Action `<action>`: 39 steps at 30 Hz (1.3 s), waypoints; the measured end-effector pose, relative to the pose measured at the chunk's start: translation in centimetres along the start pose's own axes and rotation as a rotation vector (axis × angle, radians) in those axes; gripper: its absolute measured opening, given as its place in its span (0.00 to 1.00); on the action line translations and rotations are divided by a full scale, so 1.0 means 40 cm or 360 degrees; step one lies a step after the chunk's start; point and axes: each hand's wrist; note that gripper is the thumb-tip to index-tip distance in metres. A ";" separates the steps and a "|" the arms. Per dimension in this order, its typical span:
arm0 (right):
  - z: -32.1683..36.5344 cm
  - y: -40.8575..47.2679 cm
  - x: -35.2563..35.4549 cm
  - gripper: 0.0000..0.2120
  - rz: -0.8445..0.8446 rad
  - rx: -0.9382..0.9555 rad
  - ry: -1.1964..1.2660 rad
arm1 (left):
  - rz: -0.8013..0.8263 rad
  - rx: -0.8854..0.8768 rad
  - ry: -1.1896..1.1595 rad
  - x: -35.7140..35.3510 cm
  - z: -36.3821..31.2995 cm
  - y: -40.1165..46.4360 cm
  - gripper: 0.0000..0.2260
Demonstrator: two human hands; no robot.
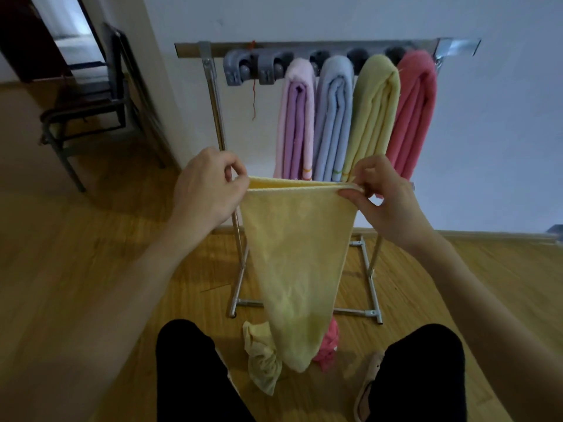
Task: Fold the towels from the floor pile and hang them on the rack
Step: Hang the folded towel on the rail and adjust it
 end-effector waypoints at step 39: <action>0.000 -0.010 -0.073 0.05 0.0173 -0.0334 0.0011 | 0.0849 -0.1627 -0.0070 -0.067 -0.095 -0.062 0.10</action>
Point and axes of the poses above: each hand's wrist, its own y-axis towards the middle knuckle, its own x-axis out of the back of the hand, z = x × y, and after that the axes turned 13 degrees about -x, right-handed
